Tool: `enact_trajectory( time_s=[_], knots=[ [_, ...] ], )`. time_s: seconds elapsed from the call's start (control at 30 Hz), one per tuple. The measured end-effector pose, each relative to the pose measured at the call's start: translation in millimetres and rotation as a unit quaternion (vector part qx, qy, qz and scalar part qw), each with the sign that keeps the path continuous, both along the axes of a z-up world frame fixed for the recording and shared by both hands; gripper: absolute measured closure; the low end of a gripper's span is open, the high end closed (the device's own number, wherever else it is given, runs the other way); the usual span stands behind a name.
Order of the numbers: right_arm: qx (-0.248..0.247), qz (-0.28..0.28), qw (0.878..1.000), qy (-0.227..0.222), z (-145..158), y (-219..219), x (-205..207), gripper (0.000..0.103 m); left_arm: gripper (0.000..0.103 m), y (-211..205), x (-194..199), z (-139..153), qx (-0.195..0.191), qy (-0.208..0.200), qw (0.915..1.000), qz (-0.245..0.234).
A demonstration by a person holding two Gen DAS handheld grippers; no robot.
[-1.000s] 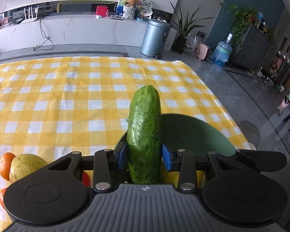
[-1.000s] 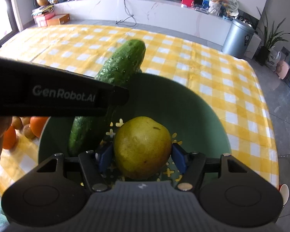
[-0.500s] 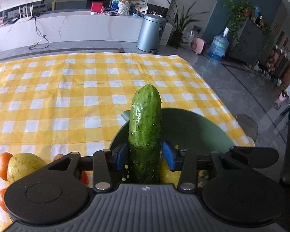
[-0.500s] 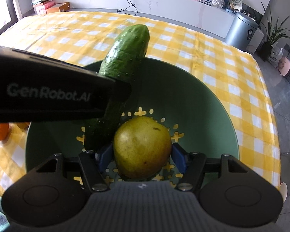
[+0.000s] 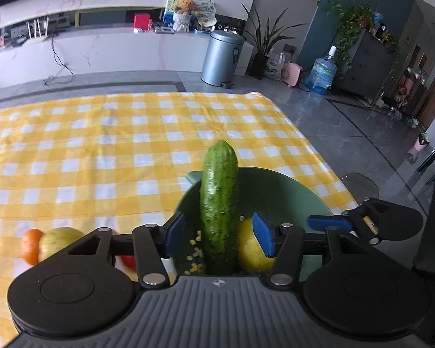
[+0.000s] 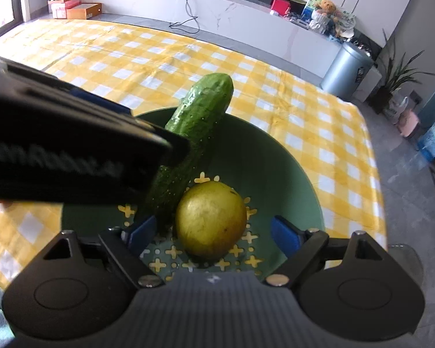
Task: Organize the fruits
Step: 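Open the left tool dropping the cucumber while the right tool releases the pear into the colander, then move the left tool to a mandarin while the right tool moves to another orange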
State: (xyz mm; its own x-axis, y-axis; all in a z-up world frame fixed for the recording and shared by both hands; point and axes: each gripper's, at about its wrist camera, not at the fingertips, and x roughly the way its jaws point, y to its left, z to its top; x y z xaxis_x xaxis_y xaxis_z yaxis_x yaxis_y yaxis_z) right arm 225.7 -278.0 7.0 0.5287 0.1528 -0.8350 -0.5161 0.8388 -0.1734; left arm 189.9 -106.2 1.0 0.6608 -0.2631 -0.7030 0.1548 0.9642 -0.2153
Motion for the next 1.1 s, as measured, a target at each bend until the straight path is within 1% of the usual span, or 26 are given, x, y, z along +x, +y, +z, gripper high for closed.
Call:
enact_trajectory(
  time_s=[0.1,0.2,0.27,0.4,0.6,0.77,0.9,1.0,1.1],
  knots=[
    [0.001,-0.017,1.000,-0.021,8,-7,-10,0.018,0.040,8,-14,12,0.004,-0.017,0.9998,0.005],
    [0.019,-0.041,0.998,-0.045,20,-8,-25,0.018,0.040,17,-27,22,0.007,-0.029,0.9995,0.013],
    [0.043,-0.060,0.996,-0.059,28,-9,-36,0.018,0.040,23,-37,27,0.013,-0.036,0.9992,0.012],
    [0.094,-0.087,0.988,-0.087,39,-5,-61,0.017,0.040,35,-56,38,0.040,-0.052,0.9978,0.004],
    [0.172,-0.122,0.971,-0.110,46,9,-99,0.017,0.040,57,-77,48,0.065,-0.056,0.9963,-0.004],
    [0.216,-0.131,0.960,-0.122,50,29,-121,0.017,0.040,82,-91,45,0.073,-0.054,0.9959,0.000],
    [0.235,-0.125,0.956,-0.120,45,45,-130,0.018,0.039,105,-102,38,0.066,-0.055,0.9963,0.004],
    [0.243,-0.122,0.956,-0.111,37,55,-135,0.020,0.039,122,-103,29,0.057,-0.046,0.9972,0.009],
    [0.237,-0.108,0.960,-0.102,28,67,-138,0.025,0.039,137,-100,17,0.045,-0.029,0.9984,0.018]
  ],
)
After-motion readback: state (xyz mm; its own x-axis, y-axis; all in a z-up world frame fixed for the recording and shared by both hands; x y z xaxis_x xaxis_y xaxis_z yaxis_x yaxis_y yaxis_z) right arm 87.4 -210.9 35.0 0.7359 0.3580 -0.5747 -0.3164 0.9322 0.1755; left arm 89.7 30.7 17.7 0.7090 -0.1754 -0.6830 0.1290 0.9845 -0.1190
